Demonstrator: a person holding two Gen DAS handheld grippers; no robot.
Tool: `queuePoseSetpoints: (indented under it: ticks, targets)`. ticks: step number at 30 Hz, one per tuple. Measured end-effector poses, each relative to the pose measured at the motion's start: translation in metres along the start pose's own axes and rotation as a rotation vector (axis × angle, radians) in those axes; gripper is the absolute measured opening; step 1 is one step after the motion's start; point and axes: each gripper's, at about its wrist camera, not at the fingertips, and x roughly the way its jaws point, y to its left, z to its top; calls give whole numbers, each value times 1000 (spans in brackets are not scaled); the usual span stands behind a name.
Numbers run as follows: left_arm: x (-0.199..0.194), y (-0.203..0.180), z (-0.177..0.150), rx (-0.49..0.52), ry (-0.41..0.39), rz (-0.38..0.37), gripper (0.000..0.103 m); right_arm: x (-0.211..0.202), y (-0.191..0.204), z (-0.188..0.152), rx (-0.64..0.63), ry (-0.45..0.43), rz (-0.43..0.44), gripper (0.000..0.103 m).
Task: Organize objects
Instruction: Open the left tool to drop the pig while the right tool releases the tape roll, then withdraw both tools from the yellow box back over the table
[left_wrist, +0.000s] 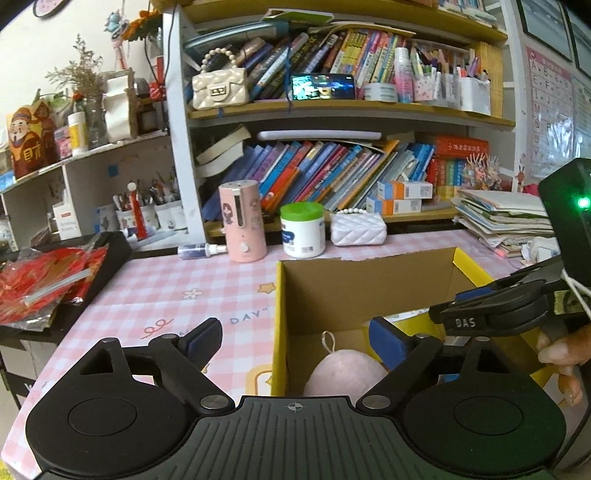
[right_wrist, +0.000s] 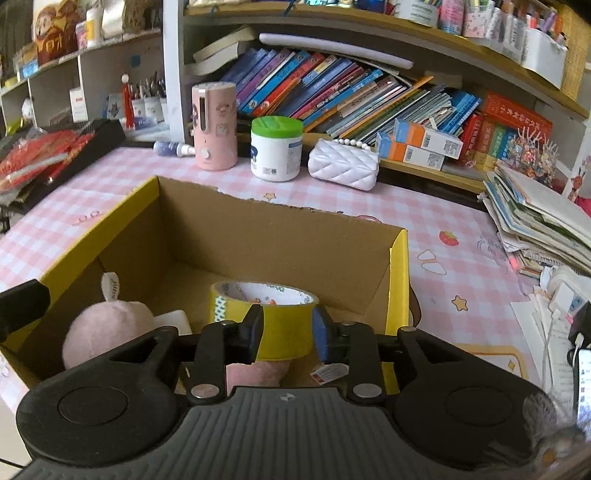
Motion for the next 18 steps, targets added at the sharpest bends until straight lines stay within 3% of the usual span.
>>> queuePoseSetpoints:
  ticks: [6, 18]
  targets:
    - [-14, 13, -3, -28, -14, 25, 93, -23, 8, -7, 72, -52, -7, 32]
    - [-51, 54, -27, -85, 5, 61, 98, -84, 56, -35, 191, -145, -79, 56]
